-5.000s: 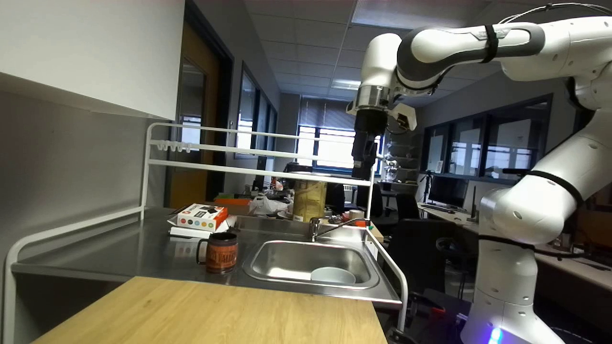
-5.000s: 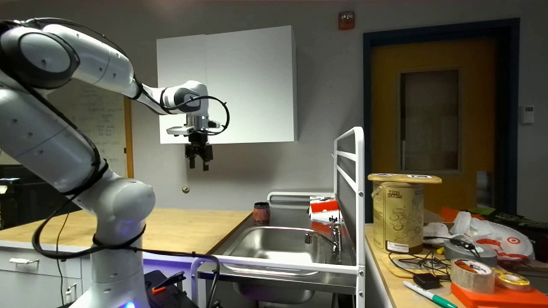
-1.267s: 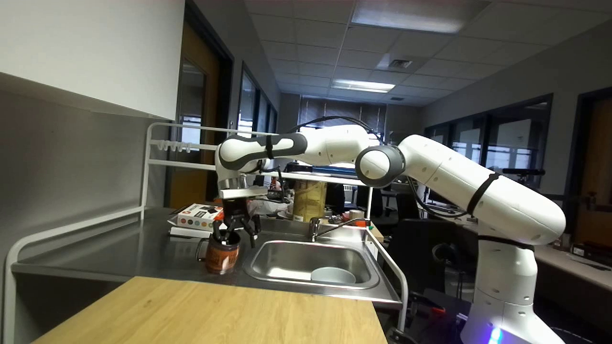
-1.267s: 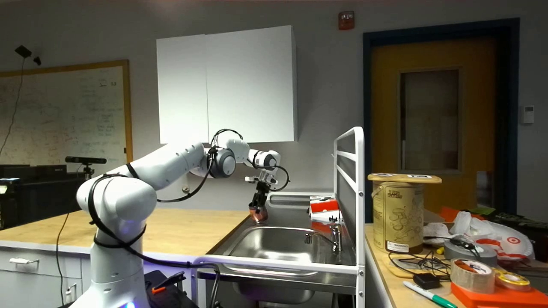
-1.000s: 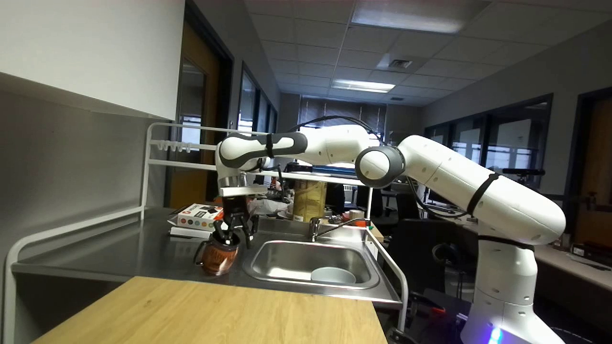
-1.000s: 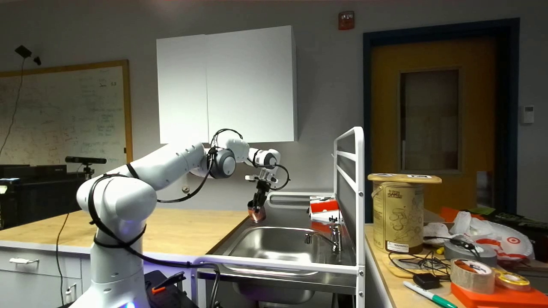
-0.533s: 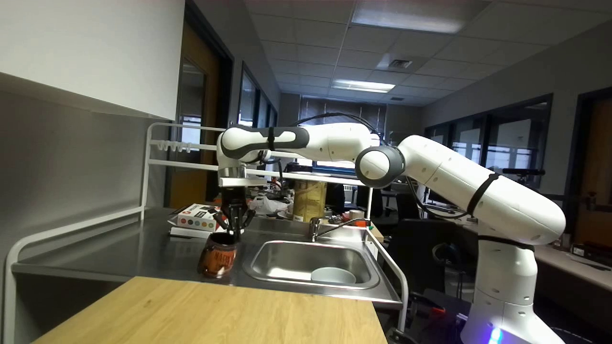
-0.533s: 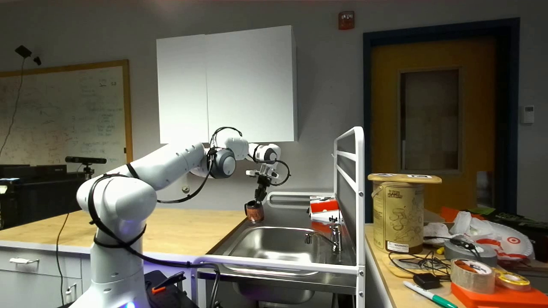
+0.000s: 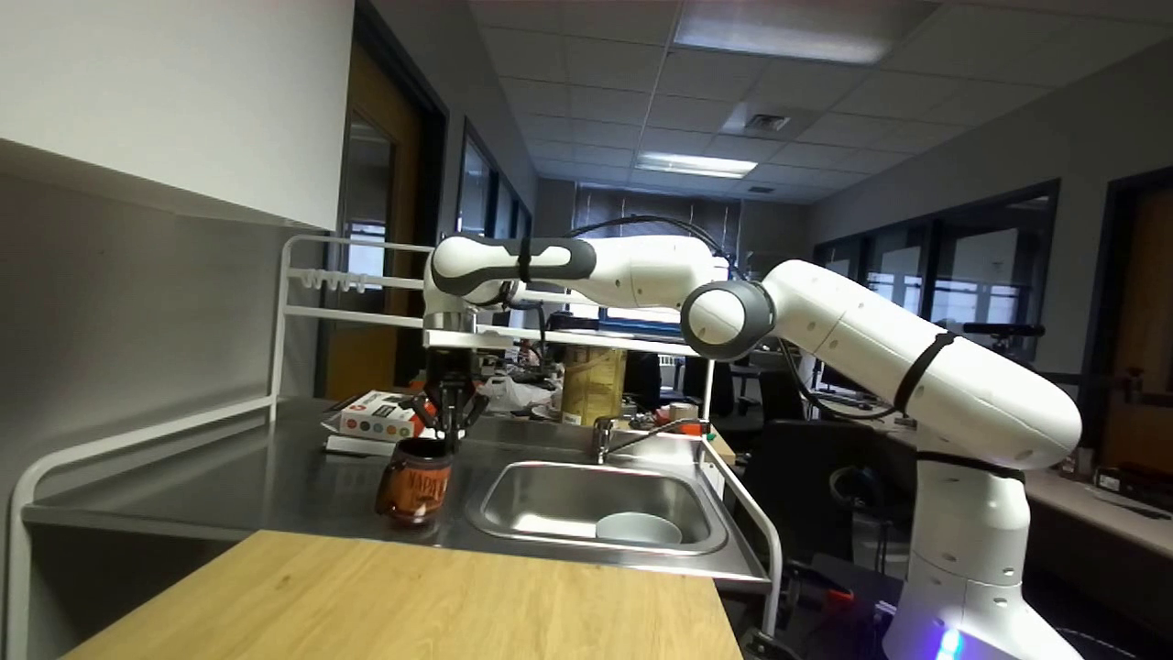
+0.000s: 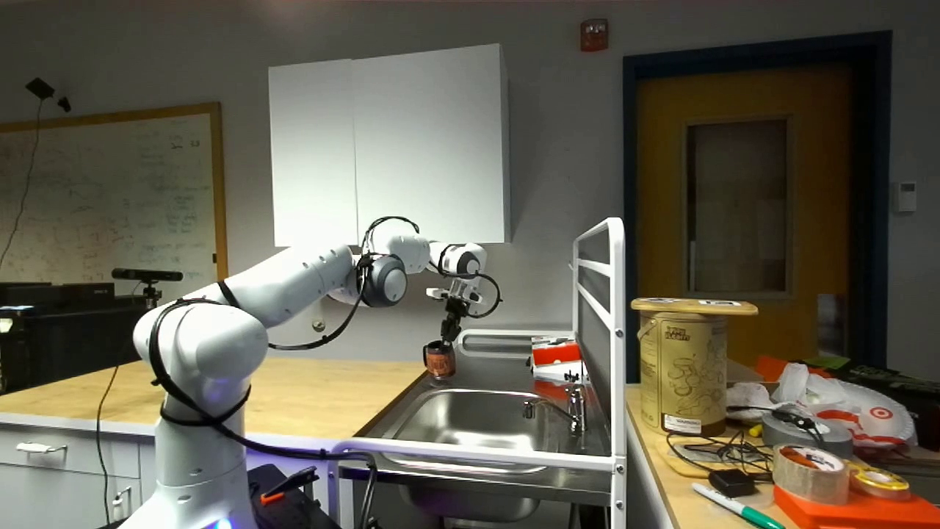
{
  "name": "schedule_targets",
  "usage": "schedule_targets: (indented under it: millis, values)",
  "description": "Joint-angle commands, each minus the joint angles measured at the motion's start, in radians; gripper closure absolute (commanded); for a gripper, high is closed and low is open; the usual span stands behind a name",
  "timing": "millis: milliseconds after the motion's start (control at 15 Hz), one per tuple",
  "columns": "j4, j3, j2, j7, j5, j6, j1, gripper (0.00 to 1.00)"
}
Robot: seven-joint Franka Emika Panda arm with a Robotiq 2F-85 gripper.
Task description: Put the cup in the sink
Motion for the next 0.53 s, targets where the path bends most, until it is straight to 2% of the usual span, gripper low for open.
schedule_targets:
  millis: [0, 467]
  values:
    - [0.063, 0.015, -0.005, 0.039, 0.041, -0.003, -0.028, 0.93]
    - [0.051, 0.0, -0.074, 0.124, 0.055, 0.004, -0.135, 0.93]
